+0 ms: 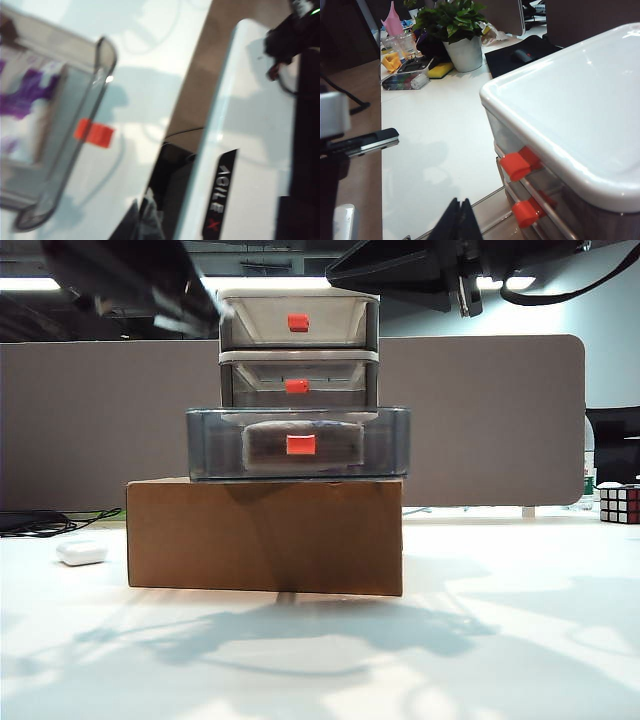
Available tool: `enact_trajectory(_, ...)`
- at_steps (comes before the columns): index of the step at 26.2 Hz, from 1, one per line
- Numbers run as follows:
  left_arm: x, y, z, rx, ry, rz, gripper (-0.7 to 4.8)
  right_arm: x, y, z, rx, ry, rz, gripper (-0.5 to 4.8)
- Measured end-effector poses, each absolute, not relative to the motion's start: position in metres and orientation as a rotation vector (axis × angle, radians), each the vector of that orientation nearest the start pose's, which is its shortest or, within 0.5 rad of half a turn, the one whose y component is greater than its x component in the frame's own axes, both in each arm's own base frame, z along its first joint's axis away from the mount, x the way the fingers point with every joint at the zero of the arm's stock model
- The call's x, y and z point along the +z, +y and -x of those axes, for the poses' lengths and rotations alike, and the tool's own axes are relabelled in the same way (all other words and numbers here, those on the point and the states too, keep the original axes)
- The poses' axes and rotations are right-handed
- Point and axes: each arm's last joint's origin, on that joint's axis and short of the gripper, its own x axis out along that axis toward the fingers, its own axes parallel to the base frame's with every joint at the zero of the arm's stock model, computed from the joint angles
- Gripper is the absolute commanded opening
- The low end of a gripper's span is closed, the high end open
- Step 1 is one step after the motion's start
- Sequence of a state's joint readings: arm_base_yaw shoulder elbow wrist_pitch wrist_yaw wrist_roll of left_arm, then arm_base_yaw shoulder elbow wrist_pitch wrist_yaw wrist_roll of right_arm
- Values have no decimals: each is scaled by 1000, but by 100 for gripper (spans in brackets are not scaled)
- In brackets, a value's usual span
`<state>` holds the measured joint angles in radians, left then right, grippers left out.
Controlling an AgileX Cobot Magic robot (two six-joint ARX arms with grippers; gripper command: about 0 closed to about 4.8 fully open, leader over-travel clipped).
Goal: Open the third layer of the drawer on the table, pick up a pack of napkins on the table and put it in, and finally close the drawer.
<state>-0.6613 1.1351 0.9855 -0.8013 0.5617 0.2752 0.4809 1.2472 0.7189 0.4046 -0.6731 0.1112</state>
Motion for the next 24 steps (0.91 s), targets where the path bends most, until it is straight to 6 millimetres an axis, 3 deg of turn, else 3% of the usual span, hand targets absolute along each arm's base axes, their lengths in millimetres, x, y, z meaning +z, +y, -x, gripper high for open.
enact_trajectory(11, 249, -165, -190, -1172, 1013, -299, -5, 271, 140, -229, 1127, 192, -110, -6)
enact_trajectory(24, 255, -173, -205, -976, 814, -414, -5, 271, 140, -229, 1127, 185, -100, -6)
